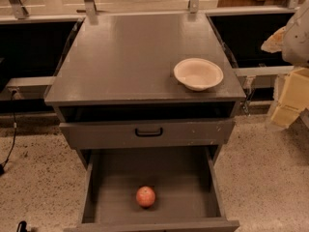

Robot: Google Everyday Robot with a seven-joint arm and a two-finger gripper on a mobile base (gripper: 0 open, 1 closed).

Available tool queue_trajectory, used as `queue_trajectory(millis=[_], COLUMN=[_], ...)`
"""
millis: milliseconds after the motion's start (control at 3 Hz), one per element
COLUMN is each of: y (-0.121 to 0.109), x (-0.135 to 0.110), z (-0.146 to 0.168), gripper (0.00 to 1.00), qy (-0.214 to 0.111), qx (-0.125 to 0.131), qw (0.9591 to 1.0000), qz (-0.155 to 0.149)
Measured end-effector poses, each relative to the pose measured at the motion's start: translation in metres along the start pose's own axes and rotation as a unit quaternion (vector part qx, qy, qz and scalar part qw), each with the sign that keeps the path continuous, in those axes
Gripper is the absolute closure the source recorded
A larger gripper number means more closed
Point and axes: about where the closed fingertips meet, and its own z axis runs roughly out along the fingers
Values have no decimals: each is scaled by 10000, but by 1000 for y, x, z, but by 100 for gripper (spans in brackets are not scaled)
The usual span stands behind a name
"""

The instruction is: Pick apple from middle drawer and place on counter

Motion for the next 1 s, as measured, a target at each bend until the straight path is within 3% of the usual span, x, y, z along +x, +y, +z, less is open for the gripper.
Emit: queue_trajectory(millis=[333, 667, 1000], y=[0, 4, 33], x=[0, 3, 2], z=[0, 20, 67], gripper=[0, 0, 0], qy=[0, -114, -517], qx=[0, 48, -11], qw=[10000, 9998, 9979], qz=[0, 166, 389])
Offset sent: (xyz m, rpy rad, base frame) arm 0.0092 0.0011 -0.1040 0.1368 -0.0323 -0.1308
